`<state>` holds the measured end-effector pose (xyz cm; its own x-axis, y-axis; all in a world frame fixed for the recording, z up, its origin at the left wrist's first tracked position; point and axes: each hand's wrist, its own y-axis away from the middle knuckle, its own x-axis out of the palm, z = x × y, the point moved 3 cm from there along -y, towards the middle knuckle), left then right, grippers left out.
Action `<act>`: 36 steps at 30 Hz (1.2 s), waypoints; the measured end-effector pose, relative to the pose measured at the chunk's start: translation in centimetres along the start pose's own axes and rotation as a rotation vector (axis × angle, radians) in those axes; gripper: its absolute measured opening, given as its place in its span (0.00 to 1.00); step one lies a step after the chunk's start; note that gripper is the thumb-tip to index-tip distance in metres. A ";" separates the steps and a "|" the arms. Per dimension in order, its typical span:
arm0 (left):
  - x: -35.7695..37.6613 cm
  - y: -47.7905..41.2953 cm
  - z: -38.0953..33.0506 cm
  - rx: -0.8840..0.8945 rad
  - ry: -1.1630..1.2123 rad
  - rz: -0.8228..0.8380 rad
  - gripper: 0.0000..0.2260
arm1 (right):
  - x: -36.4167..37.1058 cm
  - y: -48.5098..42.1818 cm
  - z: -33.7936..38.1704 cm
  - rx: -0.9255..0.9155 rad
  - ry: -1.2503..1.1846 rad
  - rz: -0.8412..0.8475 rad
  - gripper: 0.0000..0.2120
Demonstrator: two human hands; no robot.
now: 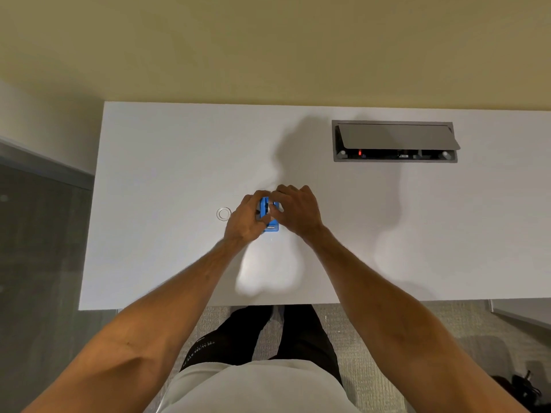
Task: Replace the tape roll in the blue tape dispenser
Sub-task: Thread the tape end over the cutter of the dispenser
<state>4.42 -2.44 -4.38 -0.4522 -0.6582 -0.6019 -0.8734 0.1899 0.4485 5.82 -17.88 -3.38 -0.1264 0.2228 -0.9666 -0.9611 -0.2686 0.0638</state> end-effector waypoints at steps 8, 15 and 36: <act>0.2 0.0 0.3 -0.013 -0.048 0.012 0.21 | 0.2 0.4 0.2 -0.003 0.038 0.006 0.15; 0.2 -0.2 0.0 -0.018 -0.080 0.002 0.20 | 0.9 -0.4 -0.1 0.002 0.131 0.153 0.20; 0.2 -0.5 0.2 -0.029 -0.050 0.013 0.18 | 0.5 -0.4 -0.1 0.006 0.119 0.140 0.19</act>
<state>4.74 -2.54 -4.84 -0.4722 -0.6184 -0.6281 -0.8622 0.1759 0.4751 6.18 -17.78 -3.93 -0.2291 0.0707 -0.9708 -0.9377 -0.2837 0.2006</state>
